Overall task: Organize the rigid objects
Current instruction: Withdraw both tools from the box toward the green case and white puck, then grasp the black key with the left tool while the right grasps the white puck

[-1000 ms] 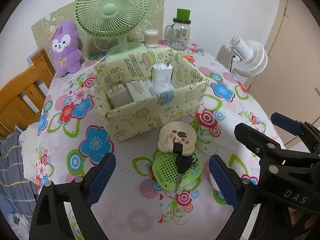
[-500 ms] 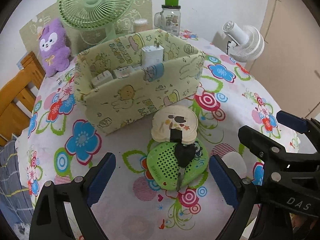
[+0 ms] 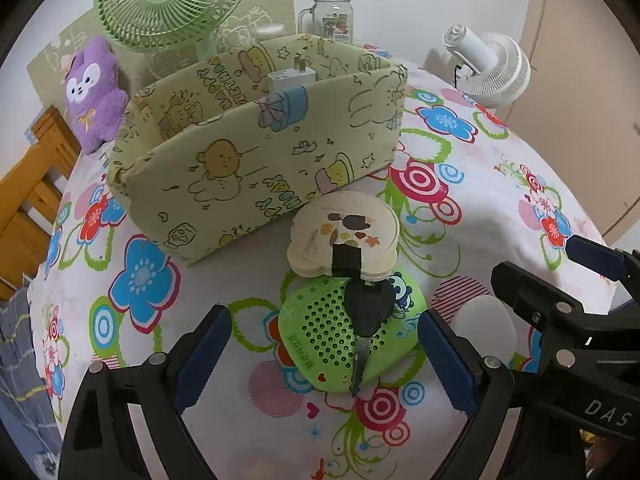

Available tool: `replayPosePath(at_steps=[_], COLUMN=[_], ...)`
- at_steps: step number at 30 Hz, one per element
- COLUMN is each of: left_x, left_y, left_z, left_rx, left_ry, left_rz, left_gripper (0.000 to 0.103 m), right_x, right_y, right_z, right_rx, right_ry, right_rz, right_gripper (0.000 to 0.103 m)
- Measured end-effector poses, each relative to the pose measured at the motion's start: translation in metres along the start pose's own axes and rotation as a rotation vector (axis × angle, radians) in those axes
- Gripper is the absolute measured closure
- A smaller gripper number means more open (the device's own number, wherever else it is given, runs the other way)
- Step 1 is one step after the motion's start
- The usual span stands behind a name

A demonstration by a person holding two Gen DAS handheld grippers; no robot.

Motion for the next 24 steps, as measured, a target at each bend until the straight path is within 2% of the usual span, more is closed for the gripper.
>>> replayPosePath(at_steps=[9, 14, 18, 23, 24], left_x=[0.012, 0.015, 0.019, 0.020, 0.020], left_y=[-0.004, -0.007, -0.008, -0.009, -0.009], left_z=[-0.004, -0.009, -0.014, -0.017, -0.018], left_rx=[0.020, 0.036, 0.059, 0.065, 0.063], left_ry=[0.002, -0.004, 0.002, 0.020, 0.024], left_rz=[-0.019, -0.033, -0.026, -0.025, -0.025], left_gripper=[0.012, 0.022, 0.039, 0.047, 0.052], right_x=[0.010, 0.014, 0.018, 0.020, 0.020], right_y=[0.002, 0.002, 0.003, 0.004, 0.004], right_z=[-0.010, -0.014, -0.014, -0.018, -0.018], right_rx=[0.042, 0.058, 0.057, 0.081, 0.082], right_ry=[0.014, 0.018, 0.016, 0.010, 0.010], right_rz=[0.006, 0.009, 0.020, 0.029, 0.028], right_gripper=[0.011, 0.011, 0.011, 0.011, 0.011])
Point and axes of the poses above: each gripper's, at about its wrist camera, not at the fingertips, and x roughly the way its jaws point, z to its left, y to its underside, the point moved 7 cm from there along x, roughly the way its jaws point, and after that the axes turned 15 degrees about x, right-handed, at the moved point
